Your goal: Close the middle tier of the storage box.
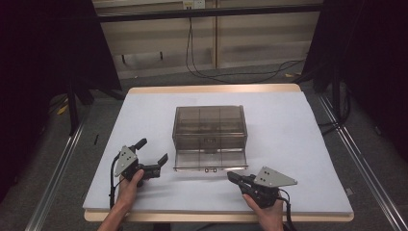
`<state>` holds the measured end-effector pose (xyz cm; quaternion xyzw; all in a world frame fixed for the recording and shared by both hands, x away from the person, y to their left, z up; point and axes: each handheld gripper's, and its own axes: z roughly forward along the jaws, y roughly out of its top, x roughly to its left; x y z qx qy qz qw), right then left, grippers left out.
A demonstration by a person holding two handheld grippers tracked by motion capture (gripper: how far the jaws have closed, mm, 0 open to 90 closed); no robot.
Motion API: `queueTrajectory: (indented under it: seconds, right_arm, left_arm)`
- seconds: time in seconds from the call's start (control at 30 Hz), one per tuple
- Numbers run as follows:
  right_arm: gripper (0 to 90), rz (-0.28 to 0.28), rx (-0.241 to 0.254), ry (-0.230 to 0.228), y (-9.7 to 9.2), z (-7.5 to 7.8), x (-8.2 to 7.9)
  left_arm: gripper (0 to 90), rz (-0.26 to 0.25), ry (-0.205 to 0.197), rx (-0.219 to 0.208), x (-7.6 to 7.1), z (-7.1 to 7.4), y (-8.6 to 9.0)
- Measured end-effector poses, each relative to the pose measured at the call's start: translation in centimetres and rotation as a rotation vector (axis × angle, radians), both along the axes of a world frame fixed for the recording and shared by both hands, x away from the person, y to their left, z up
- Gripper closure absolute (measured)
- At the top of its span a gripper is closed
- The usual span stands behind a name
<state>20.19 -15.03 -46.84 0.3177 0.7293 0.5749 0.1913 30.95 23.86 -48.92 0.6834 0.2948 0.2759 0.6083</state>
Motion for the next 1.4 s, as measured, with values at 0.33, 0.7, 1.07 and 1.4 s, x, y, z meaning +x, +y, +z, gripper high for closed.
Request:
queueTrajectory:
  seconds: [0.33, 0.7, 1.07, 1.4]
  right_arm:
    - [90.0, 0.036, -0.017, 0.008, 1.3, 0.1, 0.5]
    - [90.0, 0.067, -0.041, 0.017, 2.5, 0.0, 1.5]
    - [90.0, 0.11, -0.073, 0.032, 3.8, -0.2, 2.3]
    - [90.0, 0.139, -0.106, 0.065, 4.8, -0.8, 3.0]
  left_arm:
    - [0.8, 0.001, 0.0, 0.0, 0.0, 0.0, 0.0]
    - [0.8, -0.001, 0.001, 0.0, 0.0, 0.0, 0.0]
    - [0.8, -0.001, 0.001, 0.0, 0.0, 0.0, 0.0]
    - [0.8, -0.001, 0.001, 0.0, 0.0, 0.0, 0.0]
